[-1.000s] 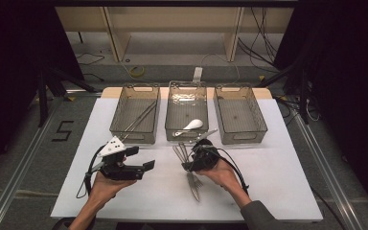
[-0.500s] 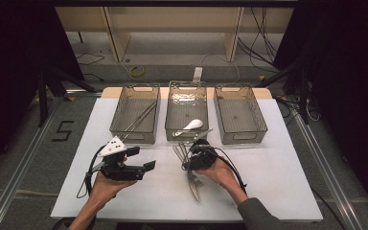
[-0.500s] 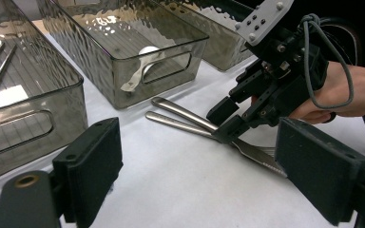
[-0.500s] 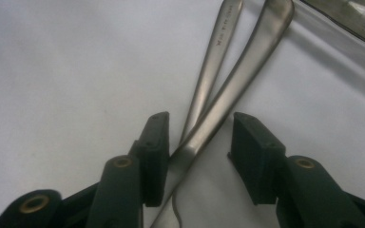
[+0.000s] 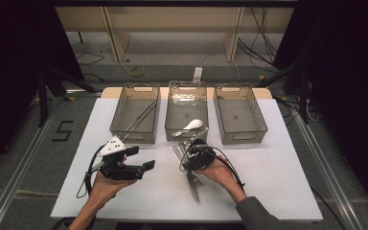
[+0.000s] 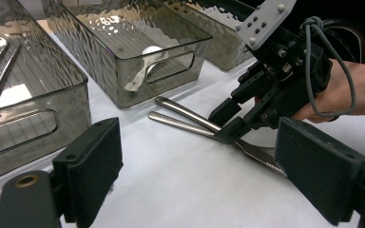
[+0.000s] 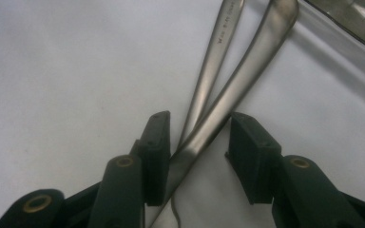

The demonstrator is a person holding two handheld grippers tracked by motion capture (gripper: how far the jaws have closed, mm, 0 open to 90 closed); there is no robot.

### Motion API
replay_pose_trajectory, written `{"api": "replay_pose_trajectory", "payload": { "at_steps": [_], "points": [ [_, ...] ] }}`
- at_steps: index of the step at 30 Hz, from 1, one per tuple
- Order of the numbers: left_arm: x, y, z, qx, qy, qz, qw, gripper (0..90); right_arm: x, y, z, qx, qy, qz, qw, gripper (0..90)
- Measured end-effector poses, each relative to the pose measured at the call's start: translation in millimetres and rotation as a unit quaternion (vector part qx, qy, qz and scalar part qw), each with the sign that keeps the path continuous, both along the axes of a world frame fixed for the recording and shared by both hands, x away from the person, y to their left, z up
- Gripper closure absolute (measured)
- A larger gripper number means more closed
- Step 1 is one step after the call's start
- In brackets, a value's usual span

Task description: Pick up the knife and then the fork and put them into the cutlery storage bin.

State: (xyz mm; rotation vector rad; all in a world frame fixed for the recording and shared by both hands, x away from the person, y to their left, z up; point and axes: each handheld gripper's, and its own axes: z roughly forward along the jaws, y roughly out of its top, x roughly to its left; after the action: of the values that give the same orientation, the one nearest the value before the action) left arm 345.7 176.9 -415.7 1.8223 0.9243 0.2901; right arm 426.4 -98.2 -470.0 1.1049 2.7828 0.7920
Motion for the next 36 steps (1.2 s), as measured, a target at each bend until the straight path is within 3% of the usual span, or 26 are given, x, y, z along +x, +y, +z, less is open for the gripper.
{"api": "replay_pose_trajectory", "payload": {
  "at_steps": [15, 23, 32, 36],
  "points": [
    [0.1, -1.2, -0.5, 0.009, 0.001, 0.001, 1.0, 15.6, -2.6, 5.8, 1.3, -0.023, -0.009, 0.006, 0.9997, 63.0],
    [0.4, -1.8, -0.1, 0.01, 0.0, 0.0, 0.9999, 15.6, -1.5, 2.8, 2.4, 0.009, 0.017, -0.003, 0.9998, 72.5],
    [0.8, -3.2, -0.7, 0.014, 0.002, -0.004, 0.9999, 16.0, -0.6, 0.3, 2.8, 0.022, 0.026, -0.009, 0.9994, 80.5],
    [0.9, -3.6, -0.3, 0.013, 0.001, -0.004, 0.9999, 16.0, -1.4, 2.2, 3.6, 0.013, 0.019, -0.004, 0.9997, 80.5]
  ]
}}
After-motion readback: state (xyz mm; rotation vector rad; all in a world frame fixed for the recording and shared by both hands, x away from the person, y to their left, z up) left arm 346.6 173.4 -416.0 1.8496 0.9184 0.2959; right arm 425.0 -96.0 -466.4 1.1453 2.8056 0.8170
